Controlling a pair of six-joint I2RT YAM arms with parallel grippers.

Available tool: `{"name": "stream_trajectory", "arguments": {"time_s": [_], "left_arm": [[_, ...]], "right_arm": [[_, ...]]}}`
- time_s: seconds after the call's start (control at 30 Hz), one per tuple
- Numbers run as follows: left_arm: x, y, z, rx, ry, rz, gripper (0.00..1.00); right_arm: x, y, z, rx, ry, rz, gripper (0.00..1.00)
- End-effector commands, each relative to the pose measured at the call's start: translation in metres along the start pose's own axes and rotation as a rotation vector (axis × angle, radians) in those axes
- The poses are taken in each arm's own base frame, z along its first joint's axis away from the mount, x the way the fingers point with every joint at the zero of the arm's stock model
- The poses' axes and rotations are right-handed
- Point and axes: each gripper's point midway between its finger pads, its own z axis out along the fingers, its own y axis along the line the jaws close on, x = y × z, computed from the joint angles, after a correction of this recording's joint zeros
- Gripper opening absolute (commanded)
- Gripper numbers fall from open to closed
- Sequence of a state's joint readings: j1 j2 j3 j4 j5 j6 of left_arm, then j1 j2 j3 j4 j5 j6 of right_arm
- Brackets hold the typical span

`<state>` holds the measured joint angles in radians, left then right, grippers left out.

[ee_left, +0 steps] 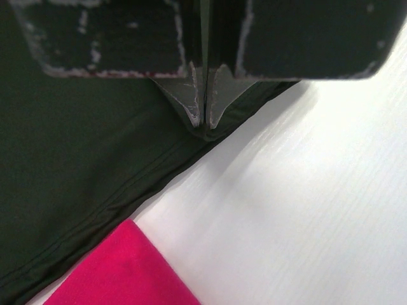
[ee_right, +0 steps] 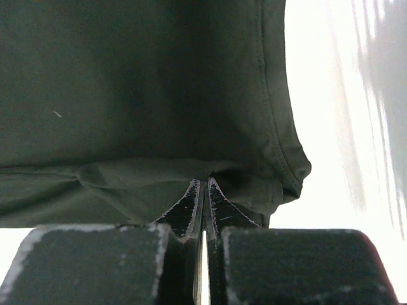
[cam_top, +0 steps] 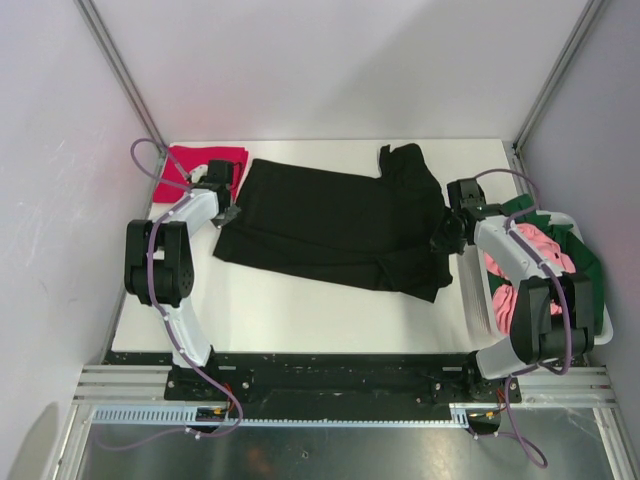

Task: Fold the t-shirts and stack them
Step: Fold the flattened tshirt in 1/3 of the way

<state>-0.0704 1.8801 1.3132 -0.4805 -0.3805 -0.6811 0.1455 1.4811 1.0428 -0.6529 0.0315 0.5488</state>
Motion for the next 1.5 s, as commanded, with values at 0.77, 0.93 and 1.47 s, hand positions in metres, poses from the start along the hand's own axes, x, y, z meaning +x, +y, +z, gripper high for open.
{"name": "stream_trajectory", "arguments": {"time_s": [0.77,0.93,1.47], "left_arm": [[0.052,-0.059,-0.087,0.463,0.076,0.169,0.69],[0.118,-0.125,-0.141,0.689,0.167,0.364,0.63],[0.303,-0.228,-0.250,1.005,0.365,0.776,0.57]], "right_arm": [[0.002,-0.006,-0.016,-0.002,-0.065,0.023,0.49],[0.013,-0.019,0.001,0.024,-0.053,0.062,0.47],[0.006,-0.048,0.029,0.115,-0.056,0.097,0.45]]}}
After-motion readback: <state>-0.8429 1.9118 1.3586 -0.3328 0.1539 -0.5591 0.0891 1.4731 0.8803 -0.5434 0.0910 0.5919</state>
